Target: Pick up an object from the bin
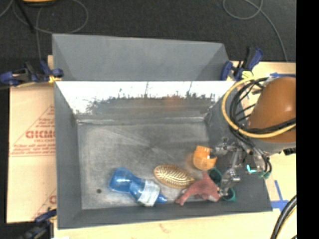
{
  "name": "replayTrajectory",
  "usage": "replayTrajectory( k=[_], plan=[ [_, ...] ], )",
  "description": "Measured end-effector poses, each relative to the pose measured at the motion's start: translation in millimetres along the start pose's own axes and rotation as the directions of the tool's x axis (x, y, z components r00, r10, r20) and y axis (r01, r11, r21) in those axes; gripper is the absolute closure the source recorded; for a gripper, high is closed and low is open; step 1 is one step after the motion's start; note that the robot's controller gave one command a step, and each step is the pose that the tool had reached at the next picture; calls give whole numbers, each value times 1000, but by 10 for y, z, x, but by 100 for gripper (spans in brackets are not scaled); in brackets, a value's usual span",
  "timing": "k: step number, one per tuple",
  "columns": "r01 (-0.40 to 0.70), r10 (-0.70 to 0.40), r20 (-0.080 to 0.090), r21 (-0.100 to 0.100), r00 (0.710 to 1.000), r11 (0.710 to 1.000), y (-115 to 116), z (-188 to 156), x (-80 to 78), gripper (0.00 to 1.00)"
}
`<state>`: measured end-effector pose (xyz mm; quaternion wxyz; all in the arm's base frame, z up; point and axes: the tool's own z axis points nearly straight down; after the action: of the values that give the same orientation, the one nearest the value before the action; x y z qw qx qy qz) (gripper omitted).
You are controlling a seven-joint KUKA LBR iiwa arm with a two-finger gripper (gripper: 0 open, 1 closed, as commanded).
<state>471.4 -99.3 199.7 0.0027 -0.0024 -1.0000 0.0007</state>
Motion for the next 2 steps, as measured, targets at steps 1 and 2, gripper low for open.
replayTrajectory(
  k=[1, 2],
  plan=[
    [4, -4, 8, 2, 1000, 1000, 3, -40, -18, 0],
    [48, -48, 7, 1, 999, 999, -43, 1232, -196, 100]
  ],
)
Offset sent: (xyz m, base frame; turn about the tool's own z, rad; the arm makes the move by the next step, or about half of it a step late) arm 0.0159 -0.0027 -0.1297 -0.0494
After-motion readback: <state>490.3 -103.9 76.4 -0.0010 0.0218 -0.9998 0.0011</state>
